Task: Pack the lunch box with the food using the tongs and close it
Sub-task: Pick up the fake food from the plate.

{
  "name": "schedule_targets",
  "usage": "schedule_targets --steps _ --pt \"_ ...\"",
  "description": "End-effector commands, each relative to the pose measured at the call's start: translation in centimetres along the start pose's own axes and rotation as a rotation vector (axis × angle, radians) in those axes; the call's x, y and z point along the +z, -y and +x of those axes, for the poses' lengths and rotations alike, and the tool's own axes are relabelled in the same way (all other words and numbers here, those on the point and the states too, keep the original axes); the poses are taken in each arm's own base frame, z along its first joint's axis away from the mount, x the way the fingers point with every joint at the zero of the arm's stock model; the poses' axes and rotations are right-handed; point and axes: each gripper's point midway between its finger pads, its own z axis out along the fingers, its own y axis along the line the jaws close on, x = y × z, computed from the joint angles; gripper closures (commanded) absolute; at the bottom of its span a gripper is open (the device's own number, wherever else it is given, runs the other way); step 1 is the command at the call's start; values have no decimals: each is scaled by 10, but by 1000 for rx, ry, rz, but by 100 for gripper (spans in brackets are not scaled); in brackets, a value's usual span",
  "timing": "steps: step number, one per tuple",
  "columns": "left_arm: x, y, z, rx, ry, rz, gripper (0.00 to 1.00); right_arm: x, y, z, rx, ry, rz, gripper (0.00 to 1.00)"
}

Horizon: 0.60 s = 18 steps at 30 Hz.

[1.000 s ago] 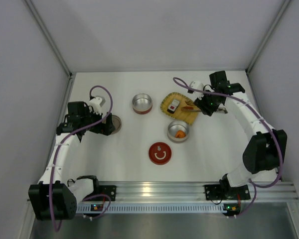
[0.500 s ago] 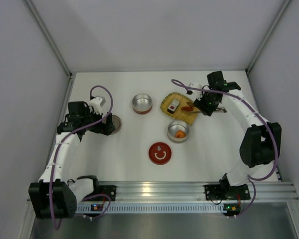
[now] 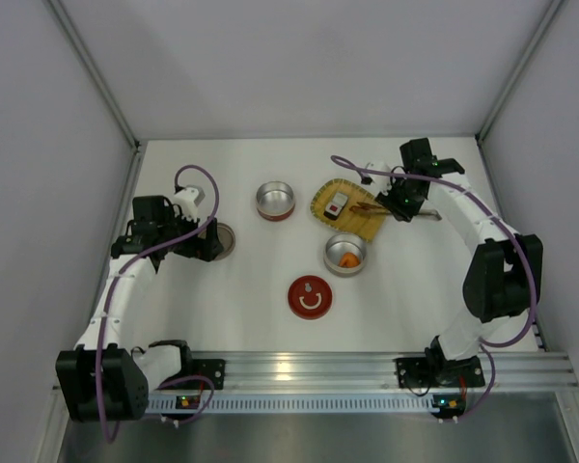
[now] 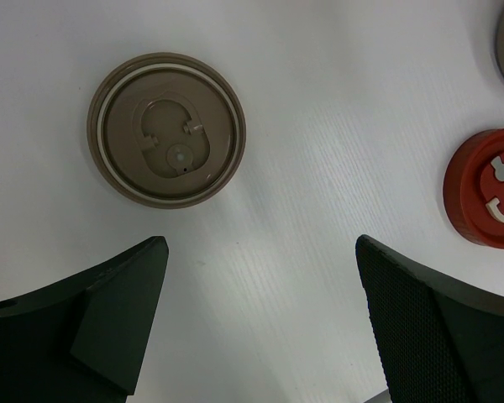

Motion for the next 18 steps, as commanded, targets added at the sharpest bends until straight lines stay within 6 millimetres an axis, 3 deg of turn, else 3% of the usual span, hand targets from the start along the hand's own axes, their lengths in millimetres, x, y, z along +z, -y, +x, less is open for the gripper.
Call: schedule_targets --steps 1,11,18 --pt "-1 -1 -14 27 44 2 2 -14 20 -20 -19 86 73 82" --pt "-2 1 -15 25 52 5 2 -45 16 -35 6 165 73 94" --pt "-3 1 -16 25 56 6 2 -57 14 -36 15 180 78 98"
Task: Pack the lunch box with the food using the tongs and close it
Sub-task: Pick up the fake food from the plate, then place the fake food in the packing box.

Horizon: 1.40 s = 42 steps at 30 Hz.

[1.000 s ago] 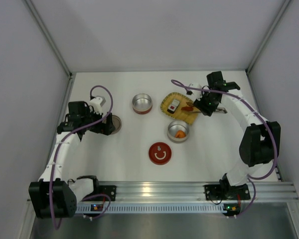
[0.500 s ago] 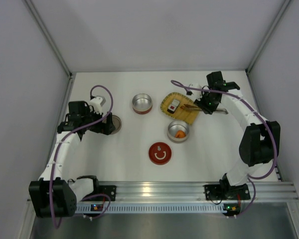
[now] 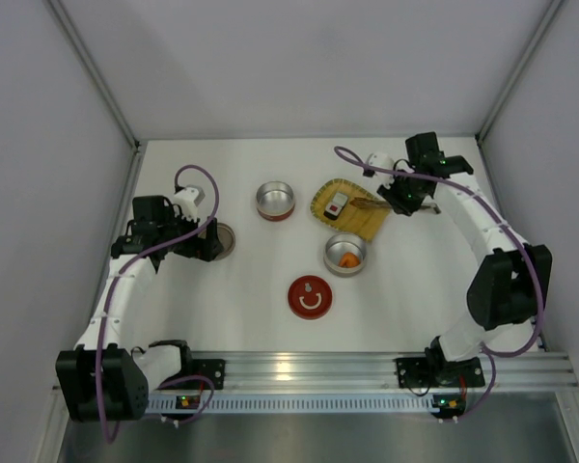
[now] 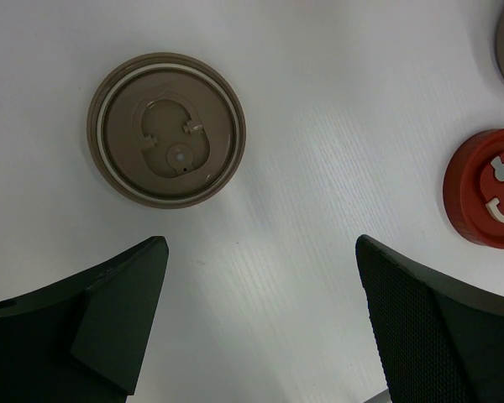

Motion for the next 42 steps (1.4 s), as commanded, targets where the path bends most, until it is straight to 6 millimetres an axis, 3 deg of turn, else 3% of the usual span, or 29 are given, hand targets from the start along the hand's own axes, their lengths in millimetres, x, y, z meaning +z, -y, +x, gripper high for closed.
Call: schedule_targets --steps 1,6,13,19,30,42 --pt "-3 1 -17 27 59 5 2 -33 12 -21 -1 99 56 98" --pt "-5 1 -16 31 56 -2 2 -49 0 -24 6 127 35 99" --pt "-7 5 -15 42 69 15 2 -87 -33 -25 -1 215 5 100" --pt "-7 7 -18 35 67 29 2 -102 -66 -10 -10 212 -62 100" --pt "-9 9 -18 40 66 36 2 -84 -110 17 -18 158 -180 99" --pt "-7 8 -19 41 66 36 2 -59 -122 13 -15 136 -222 96"
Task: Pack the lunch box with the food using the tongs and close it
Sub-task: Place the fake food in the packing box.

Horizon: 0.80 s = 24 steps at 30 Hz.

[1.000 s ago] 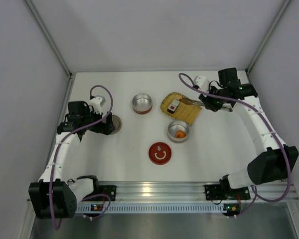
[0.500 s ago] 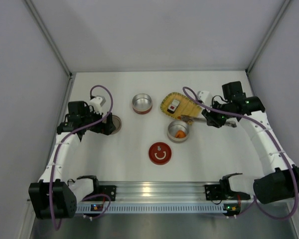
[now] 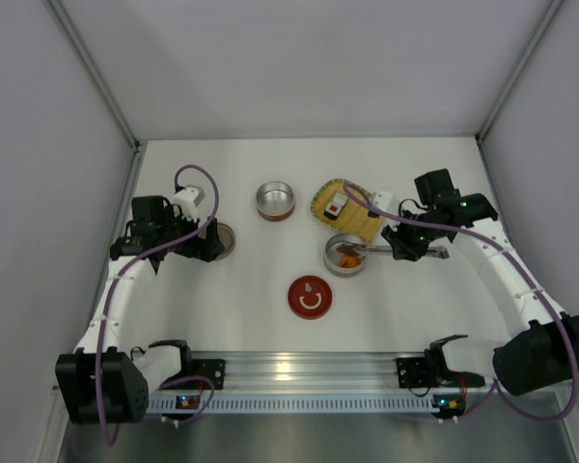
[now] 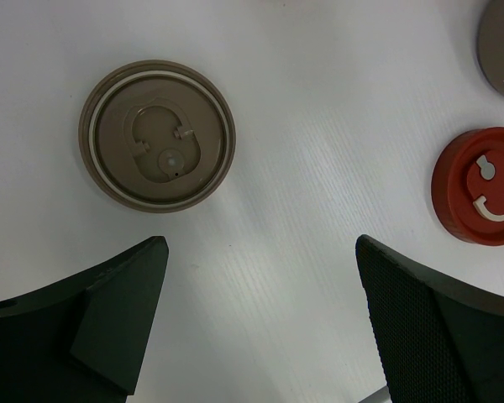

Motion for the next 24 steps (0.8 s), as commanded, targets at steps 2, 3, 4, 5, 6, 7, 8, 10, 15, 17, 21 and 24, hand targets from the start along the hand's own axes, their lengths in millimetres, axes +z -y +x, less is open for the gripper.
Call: schedule_targets --steps 2,3,4,5,6,7,8,10,15,17,21,24 --pt "-4 1 -15 40 46 5 1 9 -2 -9 -18 32 -14 93" --pt "-5 1 -15 43 46 3 2 10 -3 -8 -18 31 -15 92" --pt "-4 0 -14 42 43 1 2 10 -4 -8 -18 30 -17 89" --pt "-4 0 -14 46 44 1 2 10 -4 -8 -21 29 -16 87" --pt "-4 0 -14 43 42 1 2 11 -5 -7 -21 24 -18 85" --pt "-4 0 -13 43 42 1 2 11 -6 -7 -23 22 -17 79" --pt "-3 1 -14 40 43 7 2 10 -6 -7 -22 23 -16 76" --pt "-3 1 -15 39 47 8 2 9 -7 -8 -22 26 -15 69" --pt "-2 1 -16 33 47 11 2 6 -8 -13 -12 44 -8 61" --pt "-2 1 -17 34 49 12 2 4 -7 -16 -8 53 1 60" --pt "-3 1 -17 32 48 11 2 -1 0 -29 37 88 34 60" --pt "-4 1 -19 36 53 7 1 -5 8 -43 90 137 73 61"
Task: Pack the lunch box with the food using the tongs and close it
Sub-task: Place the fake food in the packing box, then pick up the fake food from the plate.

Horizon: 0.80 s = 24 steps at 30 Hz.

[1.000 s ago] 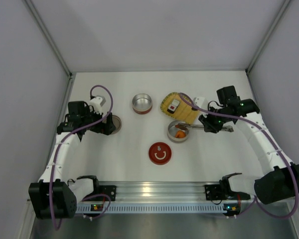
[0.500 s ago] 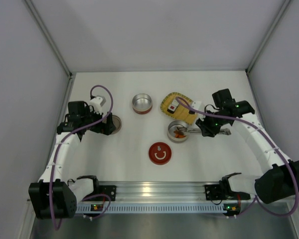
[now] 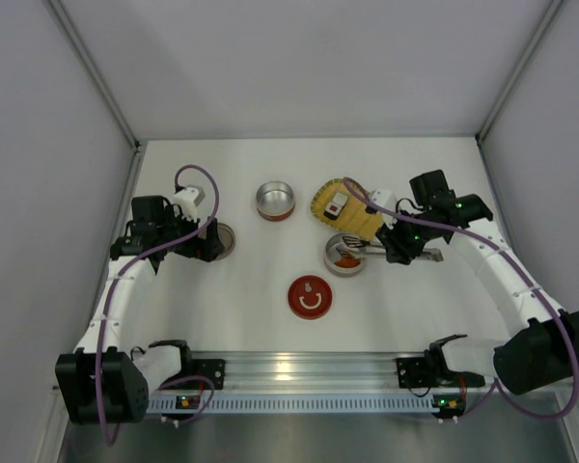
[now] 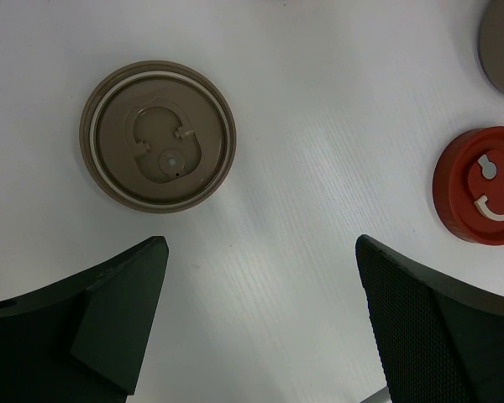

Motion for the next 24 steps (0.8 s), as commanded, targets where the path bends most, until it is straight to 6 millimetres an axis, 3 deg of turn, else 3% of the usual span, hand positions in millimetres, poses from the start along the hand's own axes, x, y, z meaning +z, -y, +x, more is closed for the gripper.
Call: schedule_targets --steps 1,11,24 --pt "-4 1 -19 32 53 4 2 -18 16 -49 20 167 93 61" --pt "-6 0 -18 42 50 -6 2 -25 55 -88 152 235 217 61" --pt "-1 -3 -13 30 40 -9 2 9 68 -99 350 175 199 59"
